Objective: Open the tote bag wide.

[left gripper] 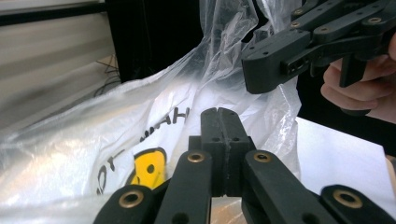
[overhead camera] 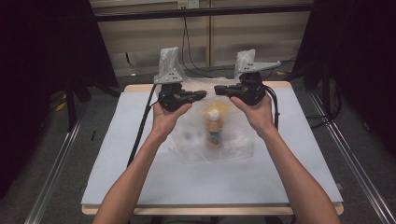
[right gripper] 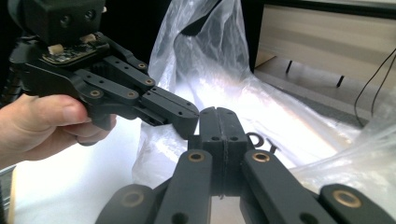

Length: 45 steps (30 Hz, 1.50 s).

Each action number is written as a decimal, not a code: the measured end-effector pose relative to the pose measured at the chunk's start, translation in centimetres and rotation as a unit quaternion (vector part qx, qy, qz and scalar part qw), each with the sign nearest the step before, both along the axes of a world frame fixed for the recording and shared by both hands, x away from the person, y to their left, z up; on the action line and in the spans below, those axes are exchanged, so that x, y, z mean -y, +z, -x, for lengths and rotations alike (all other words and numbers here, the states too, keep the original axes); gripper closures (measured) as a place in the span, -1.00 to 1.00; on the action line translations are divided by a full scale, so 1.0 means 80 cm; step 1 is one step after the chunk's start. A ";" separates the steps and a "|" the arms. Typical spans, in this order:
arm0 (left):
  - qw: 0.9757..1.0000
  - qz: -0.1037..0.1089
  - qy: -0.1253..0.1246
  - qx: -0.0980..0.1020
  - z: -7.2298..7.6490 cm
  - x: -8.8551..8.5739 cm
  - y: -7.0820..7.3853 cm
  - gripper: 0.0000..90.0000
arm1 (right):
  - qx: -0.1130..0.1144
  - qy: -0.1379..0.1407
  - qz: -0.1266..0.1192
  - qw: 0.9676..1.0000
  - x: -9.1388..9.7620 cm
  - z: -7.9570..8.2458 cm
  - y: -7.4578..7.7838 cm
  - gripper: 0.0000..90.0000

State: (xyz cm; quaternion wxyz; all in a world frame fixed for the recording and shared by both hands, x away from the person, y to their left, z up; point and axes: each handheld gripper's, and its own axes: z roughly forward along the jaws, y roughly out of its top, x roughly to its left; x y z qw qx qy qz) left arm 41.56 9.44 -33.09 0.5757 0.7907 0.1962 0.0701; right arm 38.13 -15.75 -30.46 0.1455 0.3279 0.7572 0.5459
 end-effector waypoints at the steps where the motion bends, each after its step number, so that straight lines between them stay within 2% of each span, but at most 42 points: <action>1: 1.000 0.001 0.000 -0.001 0.001 0.001 -0.003 1.00 | -0.005 0.001 0.002 1.000 0.000 0.001 -0.004 1.00; 2: 1.000 0.002 0.000 -0.004 0.002 0.001 -0.006 1.00 | -0.008 0.000 0.003 1.000 0.000 0.001 -0.009 1.00; 4: 1.000 0.006 -0.003 -0.005 0.007 0.000 -0.011 1.00 | -0.011 0.002 -0.008 1.000 0.003 0.005 -0.016 1.00; 6: 1.000 -0.005 -0.004 0.000 0.013 -0.001 -0.017 1.00 | -0.013 0.003 -0.004 1.000 0.005 0.009 -0.022 1.00; 9: 1.000 -0.004 -0.007 -0.006 0.019 -0.004 -0.025 1.00 | -0.020 0.005 0.003 1.000 0.007 0.013 -0.034 1.00; 12: 1.000 0.003 -0.013 -0.020 0.021 -0.006 -0.035 1.00 | -0.023 0.005 -0.003 1.000 0.010 0.018 -0.046 1.00; 14: 1.000 -0.003 -0.010 -0.018 0.021 -0.006 -0.042 1.00 | -0.027 0.007 -0.006 1.000 0.011 0.019 -0.053 1.00; 16: 1.000 0.003 -0.012 -0.023 0.021 -0.006 -0.049 1.00 | -0.028 0.007 -0.013 0.999 0.012 0.022 -0.061 1.00; 18: 1.000 -0.005 -0.010 -0.027 0.022 -0.005 -0.057 1.00 | -0.028 0.007 -0.019 0.999 0.012 0.025 -0.067 1.00; 22: 0.999 -0.001 -0.005 -0.034 0.024 -0.007 -0.070 1.00 | -0.027 0.007 -0.027 0.999 0.015 0.028 -0.075 1.00; 23: 0.999 -0.007 -0.004 -0.034 0.023 -0.008 -0.073 1.00 | -0.027 0.007 -0.026 0.999 0.016 0.029 -0.077 1.00; 24: 0.999 -0.004 -0.004 -0.035 0.023 -0.008 -0.076 1.00 | -0.026 0.006 -0.025 0.999 0.016 0.029 -0.079 1.00; 26: 0.999 -0.017 0.001 -0.038 0.023 -0.010 -0.083 1.00 | -0.025 0.007 -0.021 0.999 0.017 0.031 -0.083 1.00; 27: 0.999 -0.013 -0.001 -0.041 0.022 -0.010 -0.086 1.00 | -0.025 0.004 -0.016 1.000 0.017 0.033 -0.086 1.00; 32: 0.999 -0.025 0.004 -0.043 0.026 -0.010 -0.099 1.00 | -0.035 0.004 -0.010 0.999 0.019 0.037 -0.105 1.00; 36: 0.998 -0.031 0.006 -0.049 0.028 -0.013 -0.110 1.00 | -0.036 0.006 -0.020 0.999 0.022 0.040 -0.117 1.00; 38: 0.998 -0.042 0.008 -0.047 0.028 -0.014 -0.113 1.00 | -0.035 0.003 -0.021 0.999 0.023 0.041 -0.120 1.00; 39: 0.998 -0.034 0.004 -0.048 0.027 -0.015 -0.115 1.00 | -0.033 0.001 -0.020 0.999 0.024 0.042 -0.122 1.00; 42: 0.998 -0.034 0.007 -0.056 0.027 -0.016 -0.123 1.00 | -0.035 -0.005 -0.022 0.999 0.028 0.044 -0.130 1.00; 45: 0.997 -0.047 0.005 -0.061 0.027 -0.016 -0.134 1.00 | -0.043 -0.009 -0.025 0.999 0.031 0.045 -0.141 1.00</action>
